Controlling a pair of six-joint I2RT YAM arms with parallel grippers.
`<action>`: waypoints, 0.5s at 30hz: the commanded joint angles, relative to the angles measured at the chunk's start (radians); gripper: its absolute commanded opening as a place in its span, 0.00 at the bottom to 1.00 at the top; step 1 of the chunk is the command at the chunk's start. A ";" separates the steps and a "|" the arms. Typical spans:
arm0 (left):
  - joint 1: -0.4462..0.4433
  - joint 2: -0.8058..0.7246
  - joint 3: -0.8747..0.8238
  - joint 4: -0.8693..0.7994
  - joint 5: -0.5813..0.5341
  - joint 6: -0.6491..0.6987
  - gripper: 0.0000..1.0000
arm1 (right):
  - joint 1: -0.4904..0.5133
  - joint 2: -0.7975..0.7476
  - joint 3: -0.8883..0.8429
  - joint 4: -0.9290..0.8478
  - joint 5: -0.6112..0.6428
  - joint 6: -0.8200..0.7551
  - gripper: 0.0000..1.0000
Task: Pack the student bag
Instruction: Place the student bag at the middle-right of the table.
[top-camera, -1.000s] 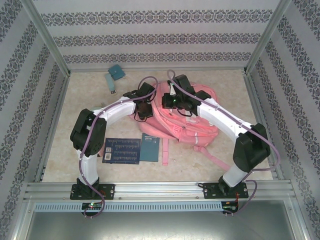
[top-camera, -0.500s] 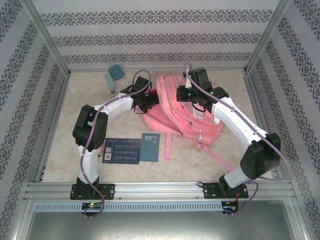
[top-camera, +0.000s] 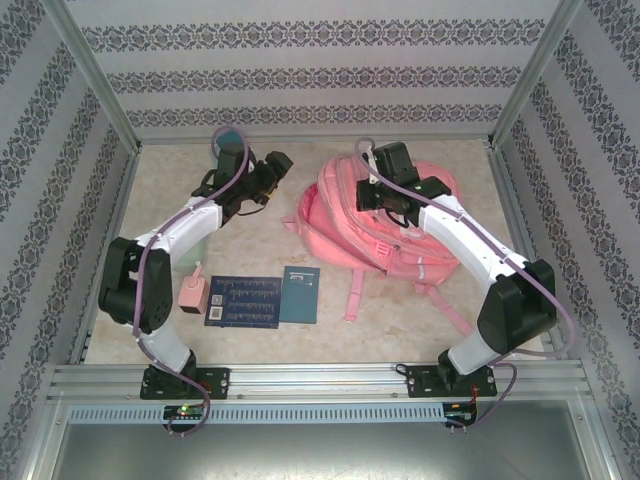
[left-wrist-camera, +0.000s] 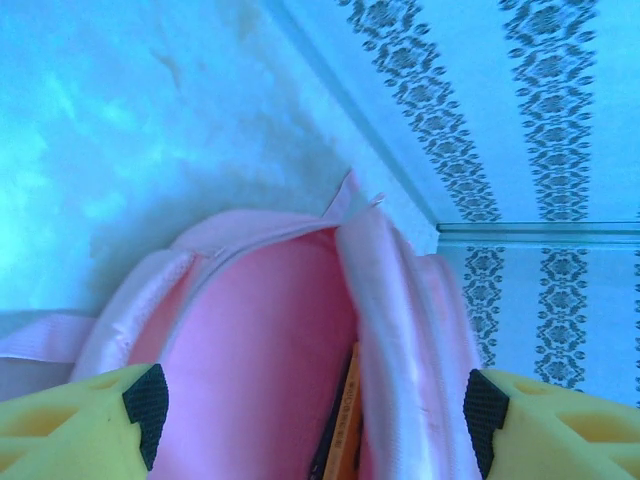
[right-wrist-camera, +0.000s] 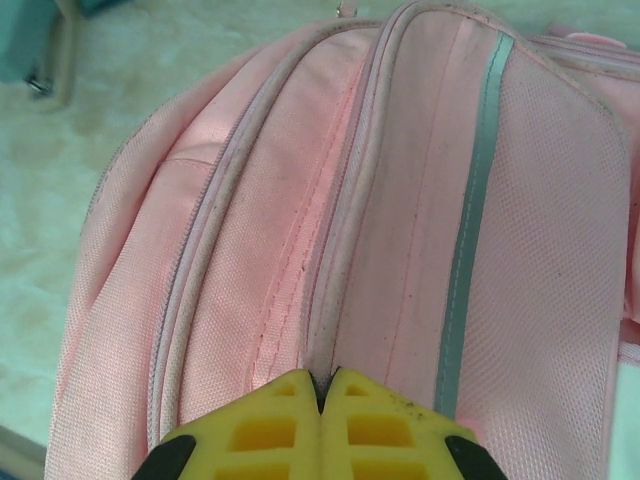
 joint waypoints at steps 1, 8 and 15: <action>0.001 -0.083 -0.030 -0.134 -0.022 0.093 0.80 | -0.003 0.031 -0.003 -0.004 0.155 -0.108 0.00; 0.001 -0.238 -0.215 -0.335 -0.110 0.128 0.80 | 0.013 0.060 0.051 -0.026 0.092 -0.107 0.26; -0.001 -0.428 -0.456 -0.426 -0.212 0.017 0.79 | 0.138 0.075 0.046 0.016 -0.033 -0.072 0.36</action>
